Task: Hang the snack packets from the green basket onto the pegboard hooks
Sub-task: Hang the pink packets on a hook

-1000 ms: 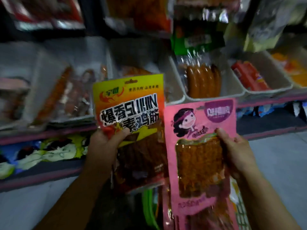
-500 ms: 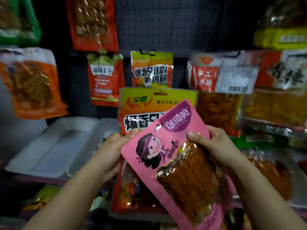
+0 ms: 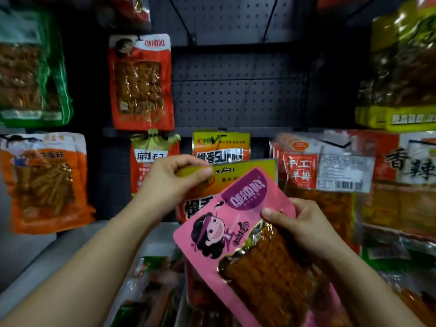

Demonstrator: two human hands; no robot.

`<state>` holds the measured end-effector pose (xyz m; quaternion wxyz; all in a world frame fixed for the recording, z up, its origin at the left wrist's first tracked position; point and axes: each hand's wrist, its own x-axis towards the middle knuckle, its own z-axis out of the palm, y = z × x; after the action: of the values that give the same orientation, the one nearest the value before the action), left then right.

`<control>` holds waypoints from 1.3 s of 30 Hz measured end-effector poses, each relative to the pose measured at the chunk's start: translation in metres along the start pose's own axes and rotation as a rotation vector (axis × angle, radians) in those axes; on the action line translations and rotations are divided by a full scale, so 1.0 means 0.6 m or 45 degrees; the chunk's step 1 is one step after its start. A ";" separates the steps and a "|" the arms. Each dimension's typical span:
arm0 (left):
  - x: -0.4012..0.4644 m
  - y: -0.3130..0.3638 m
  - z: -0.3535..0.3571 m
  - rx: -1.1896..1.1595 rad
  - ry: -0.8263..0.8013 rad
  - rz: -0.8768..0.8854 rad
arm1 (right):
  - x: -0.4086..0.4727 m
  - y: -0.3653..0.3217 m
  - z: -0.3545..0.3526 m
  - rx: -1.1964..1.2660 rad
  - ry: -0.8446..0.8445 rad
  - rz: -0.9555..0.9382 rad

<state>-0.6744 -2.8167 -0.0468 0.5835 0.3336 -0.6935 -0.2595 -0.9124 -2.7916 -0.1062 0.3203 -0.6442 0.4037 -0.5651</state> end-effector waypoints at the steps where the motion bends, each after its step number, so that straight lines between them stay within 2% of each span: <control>1: 0.013 0.001 0.000 0.058 0.038 0.037 | 0.009 -0.006 0.004 -0.019 0.028 -0.028; 6: 0.061 0.007 -0.005 0.036 0.138 0.091 | 0.044 -0.031 0.029 -0.079 0.104 -0.176; 9: 0.075 0.005 -0.009 0.120 0.199 0.151 | 0.053 -0.034 0.038 -0.091 0.157 -0.171; 15: 0.092 -0.009 -0.008 0.093 0.201 0.147 | 0.065 -0.031 0.047 -0.131 0.176 -0.162; 29: 0.132 -0.058 0.005 0.253 0.198 0.209 | 0.093 0.012 0.048 -0.053 0.288 -0.020; 36: 0.179 -0.142 -0.010 0.195 0.203 0.125 | 0.148 0.033 0.059 -0.047 0.393 0.098; 39: 0.212 -0.167 -0.004 0.299 0.236 0.104 | 0.176 0.044 0.065 -0.036 0.447 0.152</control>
<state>-0.6682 -2.9784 -0.0402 0.6121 0.3936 -0.6752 -0.1206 -0.8744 -2.8989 -0.0857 0.2687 -0.5150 0.4990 -0.6432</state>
